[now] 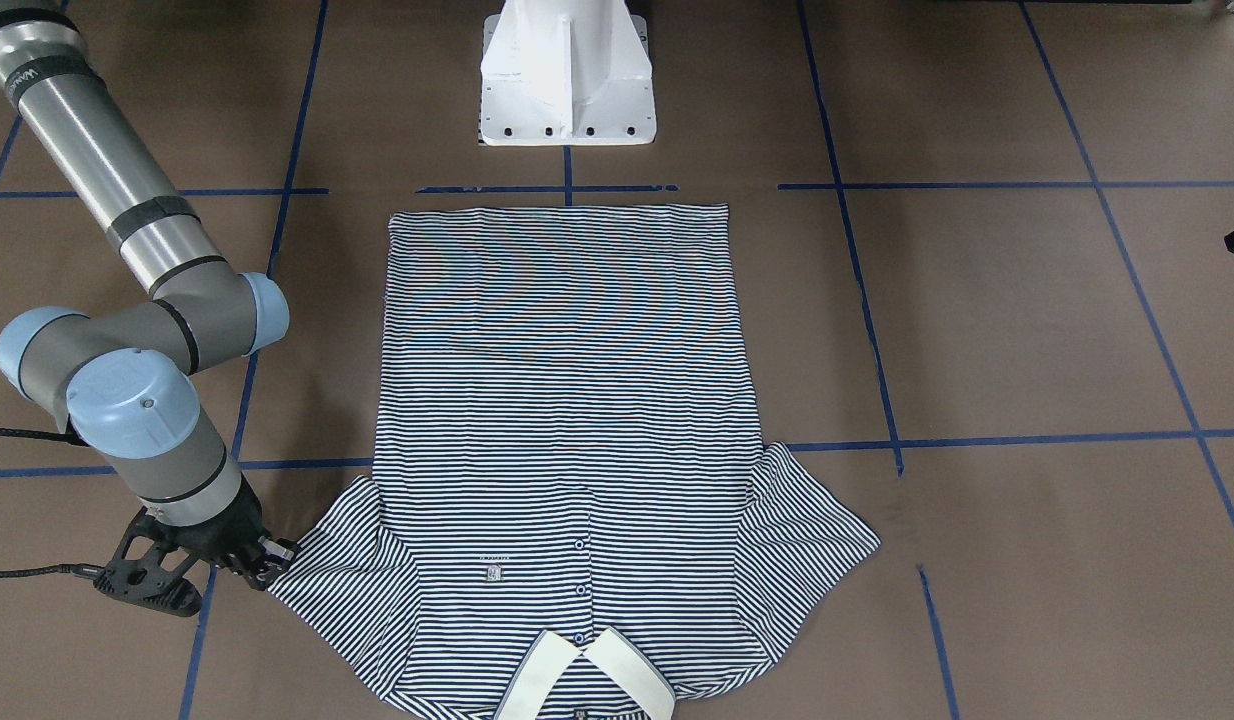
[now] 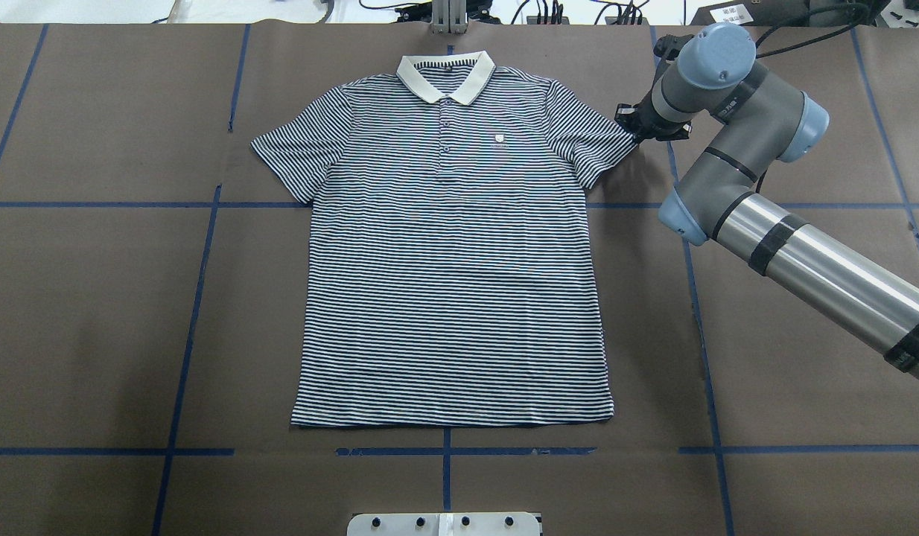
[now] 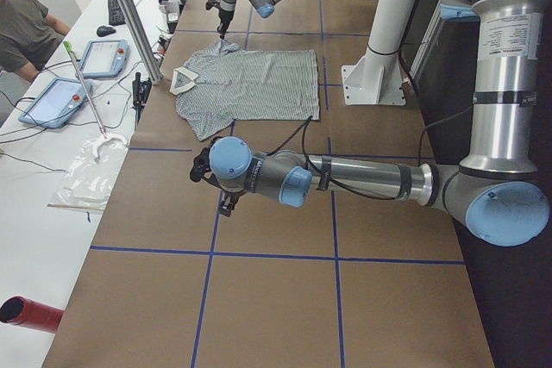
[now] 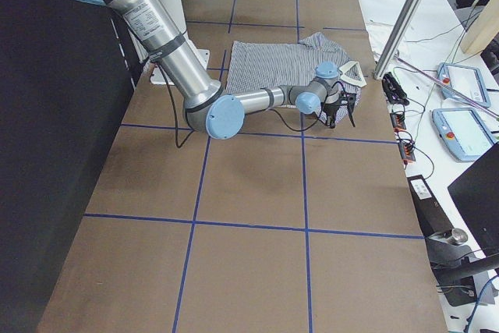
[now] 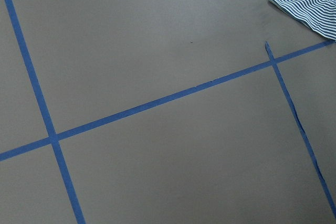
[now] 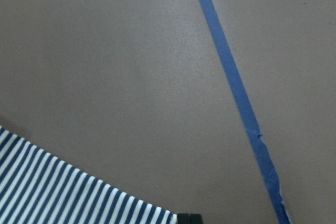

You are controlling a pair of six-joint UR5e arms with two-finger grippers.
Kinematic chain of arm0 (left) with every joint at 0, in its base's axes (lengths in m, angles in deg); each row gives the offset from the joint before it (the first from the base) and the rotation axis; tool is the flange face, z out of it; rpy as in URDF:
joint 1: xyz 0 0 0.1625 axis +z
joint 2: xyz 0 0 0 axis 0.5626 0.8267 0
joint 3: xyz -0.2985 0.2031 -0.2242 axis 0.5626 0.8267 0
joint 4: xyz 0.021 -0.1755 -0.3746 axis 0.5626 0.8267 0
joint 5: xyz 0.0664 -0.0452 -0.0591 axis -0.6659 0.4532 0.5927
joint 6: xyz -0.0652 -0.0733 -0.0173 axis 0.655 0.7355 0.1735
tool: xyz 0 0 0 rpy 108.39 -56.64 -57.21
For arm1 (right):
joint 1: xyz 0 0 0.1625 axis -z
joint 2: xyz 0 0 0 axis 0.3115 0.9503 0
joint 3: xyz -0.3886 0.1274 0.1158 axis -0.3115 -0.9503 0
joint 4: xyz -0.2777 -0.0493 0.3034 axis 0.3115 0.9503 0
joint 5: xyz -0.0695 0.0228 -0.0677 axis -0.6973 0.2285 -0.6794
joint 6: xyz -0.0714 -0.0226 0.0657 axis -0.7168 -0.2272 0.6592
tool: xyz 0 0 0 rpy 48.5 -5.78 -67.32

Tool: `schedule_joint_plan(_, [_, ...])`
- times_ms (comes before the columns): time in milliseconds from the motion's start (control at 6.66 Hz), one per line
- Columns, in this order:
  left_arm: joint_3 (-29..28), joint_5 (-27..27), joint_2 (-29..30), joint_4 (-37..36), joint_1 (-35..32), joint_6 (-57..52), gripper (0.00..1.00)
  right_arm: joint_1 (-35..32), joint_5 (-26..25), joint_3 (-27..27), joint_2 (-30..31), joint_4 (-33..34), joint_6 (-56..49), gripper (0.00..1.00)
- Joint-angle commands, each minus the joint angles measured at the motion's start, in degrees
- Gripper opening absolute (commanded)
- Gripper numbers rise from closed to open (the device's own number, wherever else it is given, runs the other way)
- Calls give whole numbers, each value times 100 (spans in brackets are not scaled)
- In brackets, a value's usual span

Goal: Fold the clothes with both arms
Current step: 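Move the right gripper toward the shirt shoulder near the collar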

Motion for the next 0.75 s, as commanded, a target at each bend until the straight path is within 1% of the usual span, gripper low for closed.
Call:
schedule_joint_plan(0, [12,0,0,-1,0,0,100,2,34,126,-223,18,36,0])
schedule_joint_plan(150, [12,0,0,-1,0,9,100,10,104,336,-250,26,44,0])
schedule_joint_plan(301, [12,0,0,-1,0,9,100,150,122,382,-407,53,105,0])
schedule_joint_plan(451, [3,0,0,-1,0,9,100,273,105,347,-661,279,202,0])
schedule_joint_plan(601, [3,17,0,-1,0,0,100,448,9,121,-1037,464,307,0])
